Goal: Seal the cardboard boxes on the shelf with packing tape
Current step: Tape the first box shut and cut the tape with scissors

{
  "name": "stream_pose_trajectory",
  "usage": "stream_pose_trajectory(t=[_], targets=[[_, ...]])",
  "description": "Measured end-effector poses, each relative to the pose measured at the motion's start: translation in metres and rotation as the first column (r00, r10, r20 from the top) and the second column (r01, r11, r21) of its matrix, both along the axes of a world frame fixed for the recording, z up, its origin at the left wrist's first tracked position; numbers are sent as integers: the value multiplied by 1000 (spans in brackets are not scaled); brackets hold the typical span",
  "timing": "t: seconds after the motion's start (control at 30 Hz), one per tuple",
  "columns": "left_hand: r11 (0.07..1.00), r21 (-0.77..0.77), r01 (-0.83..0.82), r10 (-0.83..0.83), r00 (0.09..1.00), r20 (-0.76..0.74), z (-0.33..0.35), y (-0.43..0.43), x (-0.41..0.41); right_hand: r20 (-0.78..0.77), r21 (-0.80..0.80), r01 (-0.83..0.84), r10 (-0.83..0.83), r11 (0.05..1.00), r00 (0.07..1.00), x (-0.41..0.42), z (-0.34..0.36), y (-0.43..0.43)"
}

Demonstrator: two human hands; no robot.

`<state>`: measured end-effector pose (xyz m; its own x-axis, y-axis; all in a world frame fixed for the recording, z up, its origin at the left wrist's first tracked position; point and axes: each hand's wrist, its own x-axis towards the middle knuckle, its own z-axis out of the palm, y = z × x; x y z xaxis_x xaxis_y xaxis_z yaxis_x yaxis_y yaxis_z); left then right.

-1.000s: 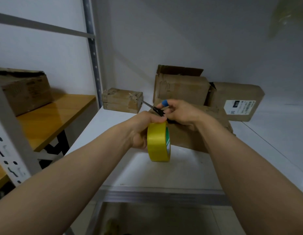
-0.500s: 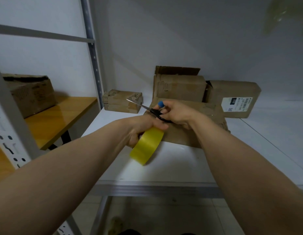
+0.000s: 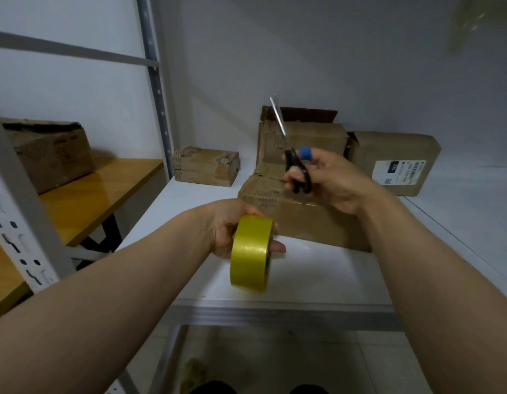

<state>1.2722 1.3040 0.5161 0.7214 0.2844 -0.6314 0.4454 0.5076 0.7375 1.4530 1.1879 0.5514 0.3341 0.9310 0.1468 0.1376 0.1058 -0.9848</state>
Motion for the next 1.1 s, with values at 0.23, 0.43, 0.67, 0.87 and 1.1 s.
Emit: stream_pose_trajectory(t=[0.23,0.43,0.67,0.87,1.1], targets=[[1000,15,14,-15,999,32,1,-1,-4,99,-462,-250,329,851,939,40,8,-79],[999,13,-36,36,998,46,0,-4,-4,104,-605,-215,344,766,933,38,-5,-80],[999,18,-50,49,998,48,0,-6,-3,16,-573,-299,375,763,927,31,-6,-55],[998,17,-56,55,997,51,-2,-3,-2,51,-578,-268,362,771,931,38,-7,-48],[999,36,-37,36,999,40,-4,-2,0,53,-570,-264,355,778,933,43,-12,-50]])
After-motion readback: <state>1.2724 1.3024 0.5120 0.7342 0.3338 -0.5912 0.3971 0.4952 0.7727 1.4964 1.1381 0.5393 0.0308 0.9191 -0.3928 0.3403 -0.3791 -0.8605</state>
